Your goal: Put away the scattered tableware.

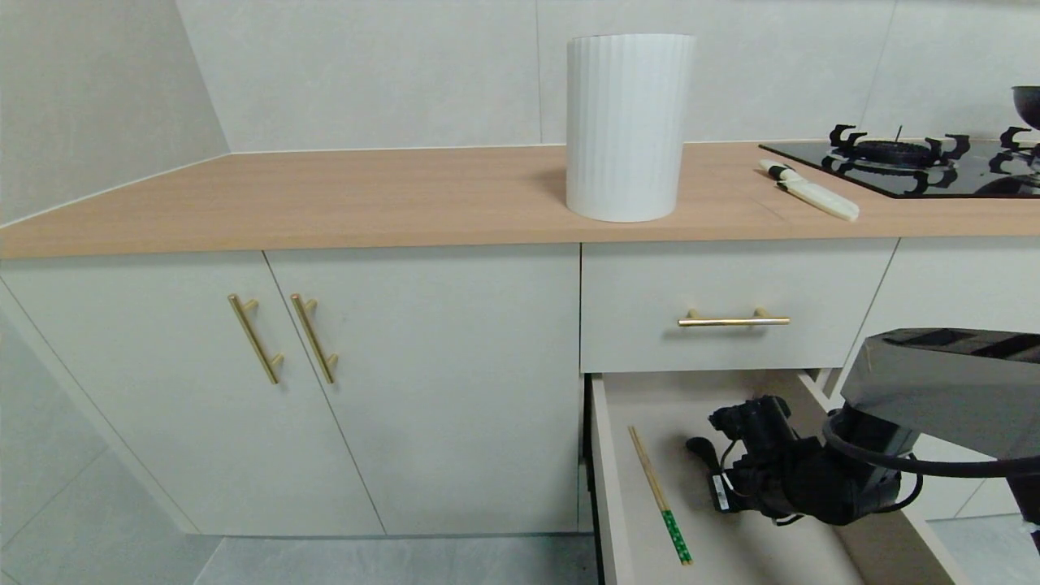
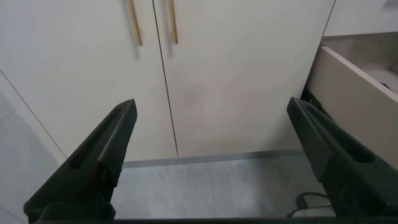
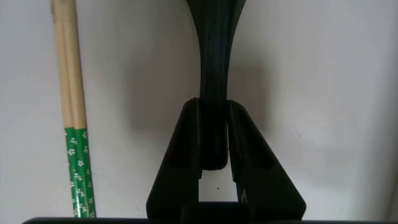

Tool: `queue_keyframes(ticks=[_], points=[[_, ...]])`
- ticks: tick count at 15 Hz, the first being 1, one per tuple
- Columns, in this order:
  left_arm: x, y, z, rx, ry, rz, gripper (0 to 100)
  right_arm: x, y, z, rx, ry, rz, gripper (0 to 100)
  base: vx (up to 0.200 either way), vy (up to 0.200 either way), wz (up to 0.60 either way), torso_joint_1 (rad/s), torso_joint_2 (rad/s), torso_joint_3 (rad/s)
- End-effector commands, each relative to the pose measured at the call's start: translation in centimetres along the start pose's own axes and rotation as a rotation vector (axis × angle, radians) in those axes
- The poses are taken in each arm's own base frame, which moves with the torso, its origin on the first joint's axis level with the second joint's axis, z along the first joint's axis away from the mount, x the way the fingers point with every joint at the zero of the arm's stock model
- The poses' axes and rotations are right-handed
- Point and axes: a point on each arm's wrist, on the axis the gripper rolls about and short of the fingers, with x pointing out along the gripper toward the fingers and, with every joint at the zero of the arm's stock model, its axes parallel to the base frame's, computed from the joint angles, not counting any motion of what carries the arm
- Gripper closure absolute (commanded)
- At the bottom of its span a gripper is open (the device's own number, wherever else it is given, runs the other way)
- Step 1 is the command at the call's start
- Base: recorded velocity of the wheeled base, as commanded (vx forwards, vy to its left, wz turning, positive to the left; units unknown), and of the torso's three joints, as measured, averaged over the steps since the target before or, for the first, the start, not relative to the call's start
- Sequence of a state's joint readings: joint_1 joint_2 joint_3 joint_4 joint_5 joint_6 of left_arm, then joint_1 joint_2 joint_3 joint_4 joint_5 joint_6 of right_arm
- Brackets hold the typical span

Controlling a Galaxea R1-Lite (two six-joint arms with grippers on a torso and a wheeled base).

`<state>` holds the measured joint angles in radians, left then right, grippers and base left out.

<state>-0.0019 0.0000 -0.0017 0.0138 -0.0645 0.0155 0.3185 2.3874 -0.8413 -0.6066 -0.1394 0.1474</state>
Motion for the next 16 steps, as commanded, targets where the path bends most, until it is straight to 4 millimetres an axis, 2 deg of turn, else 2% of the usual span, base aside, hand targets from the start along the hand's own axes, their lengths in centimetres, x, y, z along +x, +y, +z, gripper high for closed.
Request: queue_keyframes(ticks=[1,5,6,13,15,16], points=[[0.0,0.0,0.0,0.0,0.0,0.0,0,0.2,0.0,-0.2,0.0,0.007,-0.001,100,0.0,0.0,0.0,0.0,0.0,0.0],[0.0,0.0,0.0,0.0,0.0,0.0,0,0.2,0.0,-0.2,-0.002,0.008,-0.001,100,0.0,0.0,0.0,0.0,0.0,0.0],[0.0,0.0,0.0,0.0,0.0,0.0,0,0.2,0.0,-0.2,-0.002,0.007,-0.001,0,0.0,0.0,0.0,0.0,0.0,0.0],[0.0,0.0,0.0,0.0,0.0,0.0,0,-0.4,-0.1,0.1,0.0,-0.01,-0.032,0,0.0,0.0,0.0,0.0,0.0,0.0],[0.0,0.0,0.0,0.0,0.0,0.0,0,-2.2,-0.3,1.0,0.007,-0.054,-0.062,0,0.0,0.0,0.0,0.0,0.0,0.0],[0.0,0.0,0.0,0.0,0.0,0.0,0,-4.4,-0.5,1.8,0.015,-0.1,-0.052,0,0.0,0.0,0.0,0.0,0.0,0.0]])
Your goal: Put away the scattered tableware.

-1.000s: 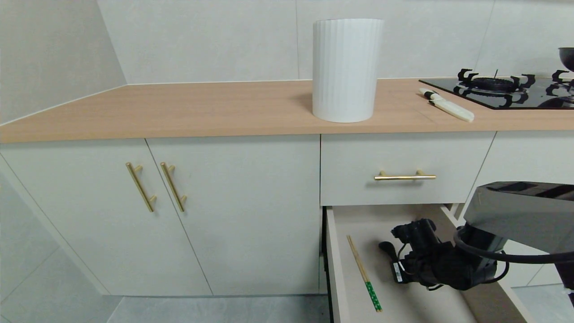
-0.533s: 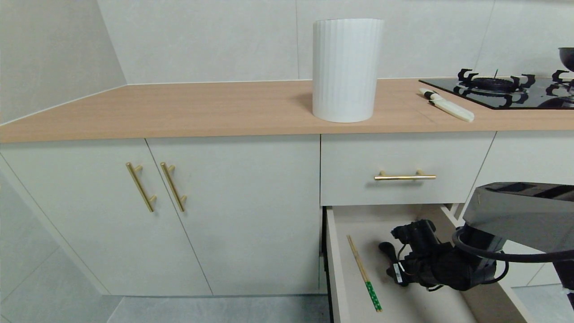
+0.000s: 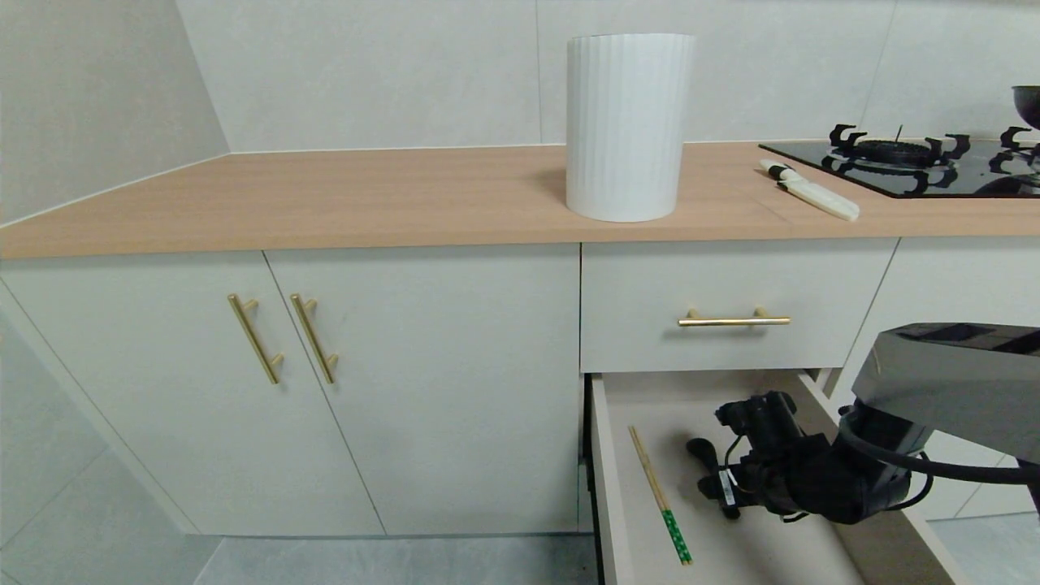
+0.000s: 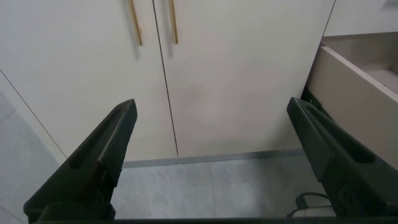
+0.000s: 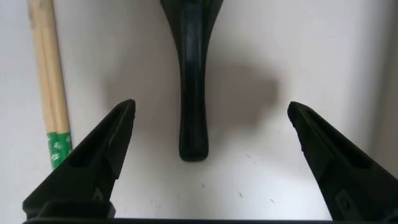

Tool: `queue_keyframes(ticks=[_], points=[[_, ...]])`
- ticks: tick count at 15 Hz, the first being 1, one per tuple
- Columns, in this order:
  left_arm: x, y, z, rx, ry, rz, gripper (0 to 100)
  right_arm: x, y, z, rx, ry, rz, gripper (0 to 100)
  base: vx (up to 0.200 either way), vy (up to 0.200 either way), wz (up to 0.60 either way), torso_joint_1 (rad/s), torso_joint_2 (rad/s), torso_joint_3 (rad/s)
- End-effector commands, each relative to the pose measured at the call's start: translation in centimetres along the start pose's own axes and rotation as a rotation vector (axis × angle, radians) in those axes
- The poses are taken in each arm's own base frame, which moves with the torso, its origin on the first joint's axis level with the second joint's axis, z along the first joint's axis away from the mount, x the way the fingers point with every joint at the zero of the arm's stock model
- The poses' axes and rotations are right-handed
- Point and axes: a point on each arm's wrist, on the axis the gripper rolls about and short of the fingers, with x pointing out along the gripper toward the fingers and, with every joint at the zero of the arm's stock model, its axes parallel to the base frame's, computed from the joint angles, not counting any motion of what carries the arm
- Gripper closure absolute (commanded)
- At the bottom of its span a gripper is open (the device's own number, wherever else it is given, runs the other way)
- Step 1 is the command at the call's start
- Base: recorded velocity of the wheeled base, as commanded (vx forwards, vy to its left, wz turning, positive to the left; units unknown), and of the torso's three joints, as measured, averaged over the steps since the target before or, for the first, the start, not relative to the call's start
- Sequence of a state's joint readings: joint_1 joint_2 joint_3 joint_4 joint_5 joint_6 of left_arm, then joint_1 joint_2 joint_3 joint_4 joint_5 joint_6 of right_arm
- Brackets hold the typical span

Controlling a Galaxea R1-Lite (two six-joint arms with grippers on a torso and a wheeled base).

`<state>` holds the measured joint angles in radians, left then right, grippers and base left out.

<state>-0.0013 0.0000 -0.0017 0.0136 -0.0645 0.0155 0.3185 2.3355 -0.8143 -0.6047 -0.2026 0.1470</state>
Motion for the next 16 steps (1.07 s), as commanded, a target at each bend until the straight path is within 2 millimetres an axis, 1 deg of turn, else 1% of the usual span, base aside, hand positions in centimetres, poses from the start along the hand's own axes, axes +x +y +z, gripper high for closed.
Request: queue_keyframes(ticks=[1,4,5,7,8,11,16], points=[[0.0,0.0,0.0,0.0,0.0,0.0,0,-4.9,-0.7,2.2,0.021,-0.111,0.015,0,0.0,0.0,0.0,0.0,0.0,0.0],[0.0,0.0,0.0,0.0,0.0,0.0,0,-11.5,-1.4,4.1,0.034,-0.245,0.045,0,0.0,0.0,0.0,0.0,0.0,0.0],[0.0,0.0,0.0,0.0,0.0,0.001,0,-13.4,-1.3,4.1,0.023,-0.253,0.058,0,0.0,0.0,0.0,0.0,0.0,0.0],[0.0,0.0,0.0,0.0,0.0,0.0,0,-16.0,-1.3,3.0,0.002,-0.236,0.075,0,0.0,0.0,0.0,0.0,0.0,0.0],[0.0,0.0,0.0,0.0,0.0,0.0,0,-16.6,-1.2,2.6,-0.006,-0.232,0.081,0,0.0,0.0,0.0,0.0,0.0,0.0],[0.0,0.0,0.0,0.0,0.0,0.0,0,-17.4,-1.4,1.7,-0.013,-0.227,0.084,0,0.0,0.0,0.0,0.0,0.0,0.0],[0.0,0.0,0.0,0.0,0.0,0.0,0,-19.2,-1.8,1.3,-0.023,-0.208,0.087,0,0.0,0.0,0.0,0.0,0.0,0.0]])
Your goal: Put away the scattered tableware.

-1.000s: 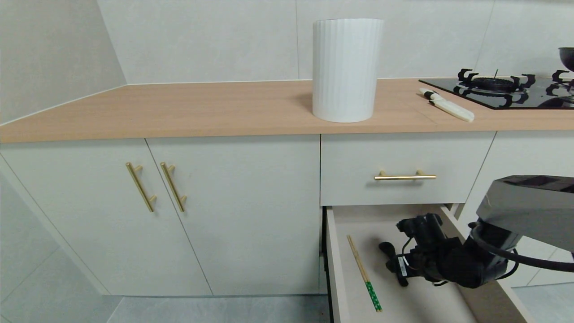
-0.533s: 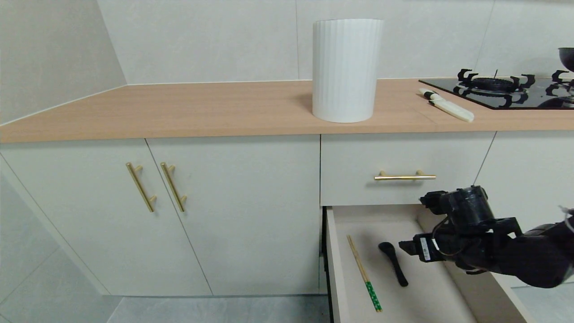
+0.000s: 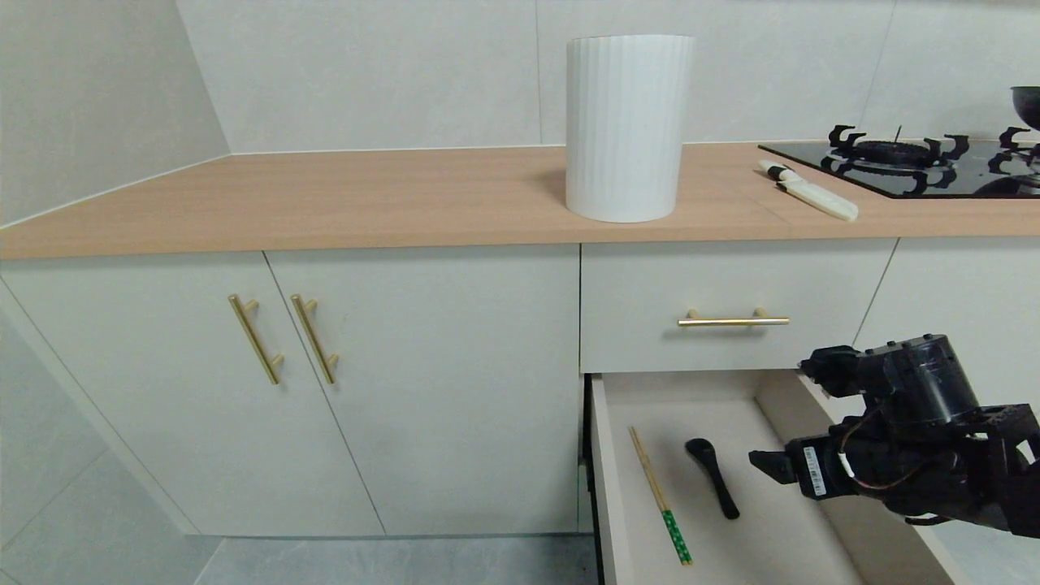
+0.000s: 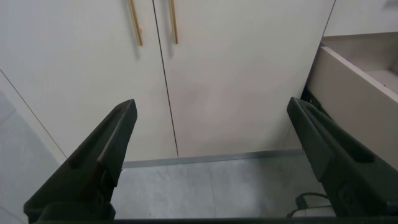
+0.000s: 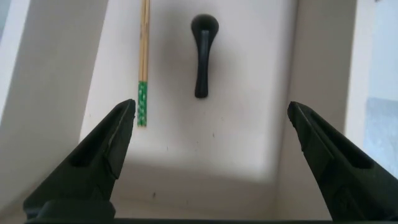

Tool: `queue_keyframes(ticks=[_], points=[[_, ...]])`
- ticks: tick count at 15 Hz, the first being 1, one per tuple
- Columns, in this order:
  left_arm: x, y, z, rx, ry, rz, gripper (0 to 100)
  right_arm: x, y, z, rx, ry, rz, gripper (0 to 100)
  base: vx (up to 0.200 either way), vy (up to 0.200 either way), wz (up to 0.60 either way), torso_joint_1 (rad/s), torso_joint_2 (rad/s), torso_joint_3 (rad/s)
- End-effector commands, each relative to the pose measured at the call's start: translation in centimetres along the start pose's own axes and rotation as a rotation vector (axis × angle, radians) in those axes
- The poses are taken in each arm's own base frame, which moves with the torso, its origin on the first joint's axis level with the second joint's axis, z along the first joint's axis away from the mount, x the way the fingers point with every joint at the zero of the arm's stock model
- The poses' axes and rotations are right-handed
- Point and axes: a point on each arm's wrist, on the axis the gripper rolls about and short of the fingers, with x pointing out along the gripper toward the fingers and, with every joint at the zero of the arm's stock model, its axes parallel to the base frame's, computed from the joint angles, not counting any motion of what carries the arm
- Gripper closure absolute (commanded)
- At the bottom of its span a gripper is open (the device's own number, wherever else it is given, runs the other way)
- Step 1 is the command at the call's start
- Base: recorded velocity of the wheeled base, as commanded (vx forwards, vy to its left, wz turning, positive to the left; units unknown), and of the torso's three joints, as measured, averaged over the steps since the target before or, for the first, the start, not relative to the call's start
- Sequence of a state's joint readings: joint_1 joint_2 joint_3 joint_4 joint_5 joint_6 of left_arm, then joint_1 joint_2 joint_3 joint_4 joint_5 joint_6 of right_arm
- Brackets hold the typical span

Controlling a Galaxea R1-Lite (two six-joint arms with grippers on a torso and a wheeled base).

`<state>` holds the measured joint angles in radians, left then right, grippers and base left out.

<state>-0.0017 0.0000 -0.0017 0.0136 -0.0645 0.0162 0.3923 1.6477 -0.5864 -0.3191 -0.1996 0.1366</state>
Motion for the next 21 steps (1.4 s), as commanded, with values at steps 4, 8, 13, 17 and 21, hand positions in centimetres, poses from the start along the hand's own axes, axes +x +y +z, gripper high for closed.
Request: queue_keyframes(ticks=[4,8,13,17,21], points=[[0.0,0.0,0.0,-0.001,0.0,0.0,0,-1.7,0.4,0.2,-0.021,-0.017,0.025,0,-0.05,0.0,0.0,-0.001,0.0,0.001],[0.0,0.0,0.0,-0.001,0.0,0.0,0,-1.8,0.5,0.1,-0.028,-0.013,0.027,0,-0.2,0.0,0.0,0.005,0.0,0.001],[0.0,0.0,0.0,-0.001,0.0,0.0,0,-2.2,1.1,-1.4,-0.126,0.104,0.063,0,-0.04,0.0,0.0,0.0,0.0,0.0],[0.0,0.0,0.0,-0.001,0.0,0.0,0,-3.2,2.6,-3.3,-0.231,0.252,0.137,0,0.0,0.0,0.0,0.0,0.0,0.0],[0.0,0.0,0.0,-0.001,0.0,0.0,0,-3.4,3.5,-4.4,-0.285,0.29,0.167,0,0.0,0.0,0.0,0.0,0.0,0.0]])
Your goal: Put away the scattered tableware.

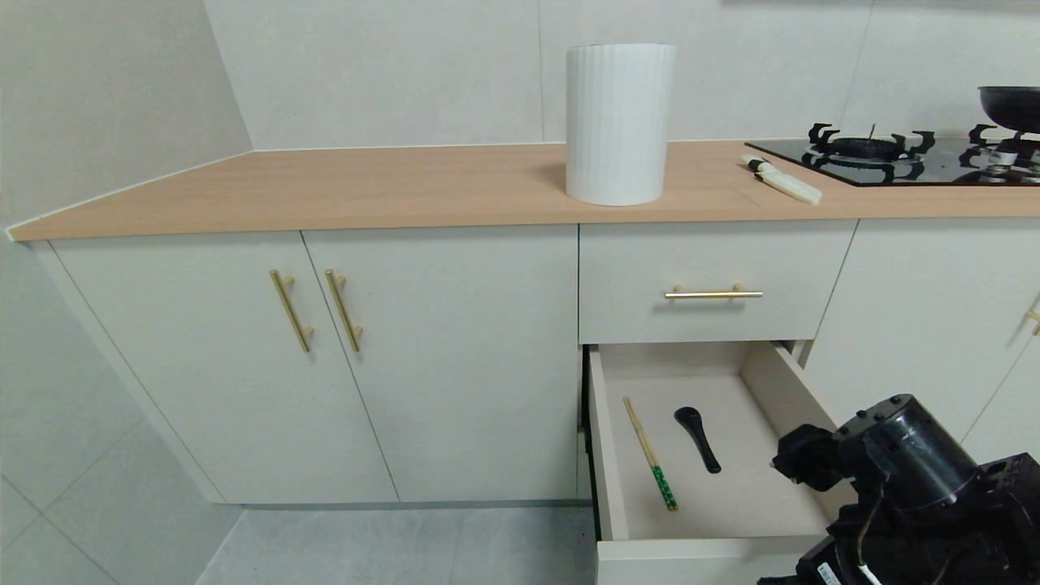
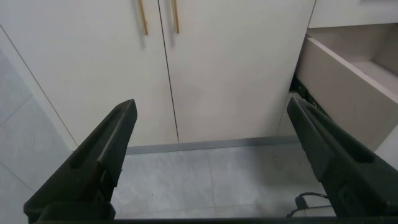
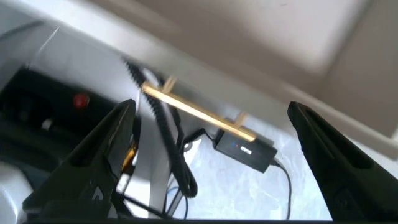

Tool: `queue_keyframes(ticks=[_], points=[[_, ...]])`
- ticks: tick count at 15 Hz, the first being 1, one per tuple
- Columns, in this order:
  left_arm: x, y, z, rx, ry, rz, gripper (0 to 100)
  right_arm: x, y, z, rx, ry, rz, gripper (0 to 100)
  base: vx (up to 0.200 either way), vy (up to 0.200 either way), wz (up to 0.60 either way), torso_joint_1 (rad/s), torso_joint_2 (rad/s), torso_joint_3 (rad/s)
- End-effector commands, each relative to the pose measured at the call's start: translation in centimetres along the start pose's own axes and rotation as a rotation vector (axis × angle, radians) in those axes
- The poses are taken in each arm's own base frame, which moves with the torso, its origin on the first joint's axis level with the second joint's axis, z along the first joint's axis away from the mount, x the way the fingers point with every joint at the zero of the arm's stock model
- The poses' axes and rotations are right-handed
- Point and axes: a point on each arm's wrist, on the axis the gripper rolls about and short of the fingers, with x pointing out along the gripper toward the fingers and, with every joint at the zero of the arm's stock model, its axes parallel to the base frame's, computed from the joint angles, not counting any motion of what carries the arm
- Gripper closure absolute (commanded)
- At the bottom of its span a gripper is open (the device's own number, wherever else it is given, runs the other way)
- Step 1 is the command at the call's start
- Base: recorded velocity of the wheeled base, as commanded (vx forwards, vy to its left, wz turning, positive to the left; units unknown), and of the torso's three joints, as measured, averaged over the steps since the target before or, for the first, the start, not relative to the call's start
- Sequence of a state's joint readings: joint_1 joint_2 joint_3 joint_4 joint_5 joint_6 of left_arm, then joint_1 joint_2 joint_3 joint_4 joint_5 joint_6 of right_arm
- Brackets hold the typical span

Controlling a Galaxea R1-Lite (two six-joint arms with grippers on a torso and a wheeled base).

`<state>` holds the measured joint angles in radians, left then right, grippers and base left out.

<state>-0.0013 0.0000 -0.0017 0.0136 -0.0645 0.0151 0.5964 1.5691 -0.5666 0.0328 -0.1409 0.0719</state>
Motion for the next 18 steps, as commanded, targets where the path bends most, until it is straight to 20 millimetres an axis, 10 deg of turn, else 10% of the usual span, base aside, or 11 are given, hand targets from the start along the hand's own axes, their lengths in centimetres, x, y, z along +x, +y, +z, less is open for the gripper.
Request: queue_keyframes(ticks=[1,18], points=[[0.0,0.0,0.0,0.0,0.0,0.0,0,0.2,0.4,-0.2,-0.019,0.014,0.009,0,0.0,0.0,0.0,0.0,0.0,0.0],[0.0,0.0,0.0,0.0,0.0,0.001,0,-0.2,1.3,-2.3,-0.176,0.048,0.028,0,0.0,0.0,0.0,0.0,0.0,0.0]])
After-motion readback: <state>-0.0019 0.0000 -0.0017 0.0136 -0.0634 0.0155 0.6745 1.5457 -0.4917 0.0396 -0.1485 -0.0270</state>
